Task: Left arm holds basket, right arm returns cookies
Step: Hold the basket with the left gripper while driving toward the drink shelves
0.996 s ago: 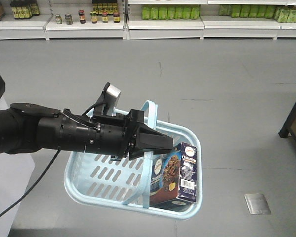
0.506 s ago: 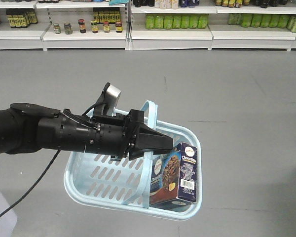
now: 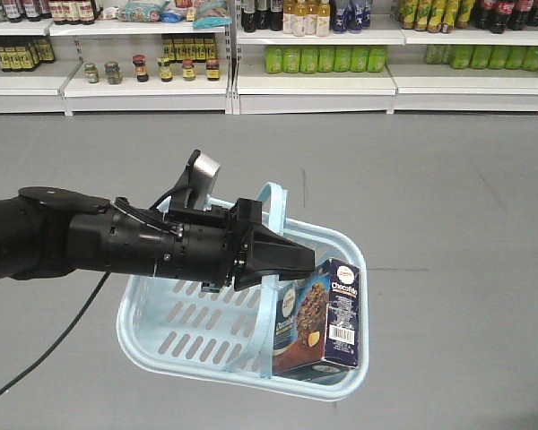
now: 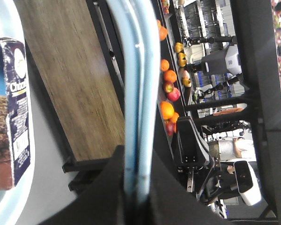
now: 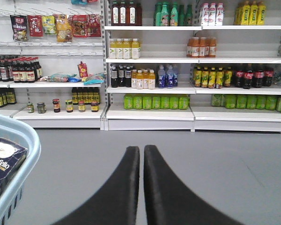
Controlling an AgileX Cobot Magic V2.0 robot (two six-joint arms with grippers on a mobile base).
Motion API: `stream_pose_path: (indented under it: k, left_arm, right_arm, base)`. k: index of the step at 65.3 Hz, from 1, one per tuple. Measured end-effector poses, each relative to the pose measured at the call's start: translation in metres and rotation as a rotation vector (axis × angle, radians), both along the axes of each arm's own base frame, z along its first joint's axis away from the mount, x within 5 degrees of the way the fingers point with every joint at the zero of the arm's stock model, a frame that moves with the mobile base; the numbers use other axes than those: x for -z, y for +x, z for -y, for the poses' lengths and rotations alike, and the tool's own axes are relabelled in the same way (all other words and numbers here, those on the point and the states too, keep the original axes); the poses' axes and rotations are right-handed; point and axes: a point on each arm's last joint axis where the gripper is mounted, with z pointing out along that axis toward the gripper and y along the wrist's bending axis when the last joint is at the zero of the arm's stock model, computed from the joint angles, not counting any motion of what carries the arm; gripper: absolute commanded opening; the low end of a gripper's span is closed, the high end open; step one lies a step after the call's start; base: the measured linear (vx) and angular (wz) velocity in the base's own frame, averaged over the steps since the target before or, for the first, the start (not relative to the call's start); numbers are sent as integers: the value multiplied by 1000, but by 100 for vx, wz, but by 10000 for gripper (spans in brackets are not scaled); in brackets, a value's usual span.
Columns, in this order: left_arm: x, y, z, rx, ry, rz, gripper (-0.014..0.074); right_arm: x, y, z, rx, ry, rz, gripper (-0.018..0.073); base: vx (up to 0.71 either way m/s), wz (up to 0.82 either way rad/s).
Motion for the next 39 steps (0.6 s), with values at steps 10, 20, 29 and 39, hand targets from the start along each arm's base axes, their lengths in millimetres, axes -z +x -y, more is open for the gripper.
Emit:
stream_pose_path:
  k: [10,20,29,39]
  left_arm:
    - [0,0,0,0,0,0,-6]
    - [0,0,0,-1,0,0,-6]
    - [0,0,0,-1,0,0,-6]
    - [0,0,0,-1,1,0,-6]
  right_arm:
    - [0,0,0,0,0,0,-6]
    - [0,0,0,0,0,0,-6]
    - [0,0,0,0,0,0,-6]
    - [0,0,0,0,0,0,-6]
  base:
    - [54,3]
    - [54,7]
    - [52,7]
    - [51,3]
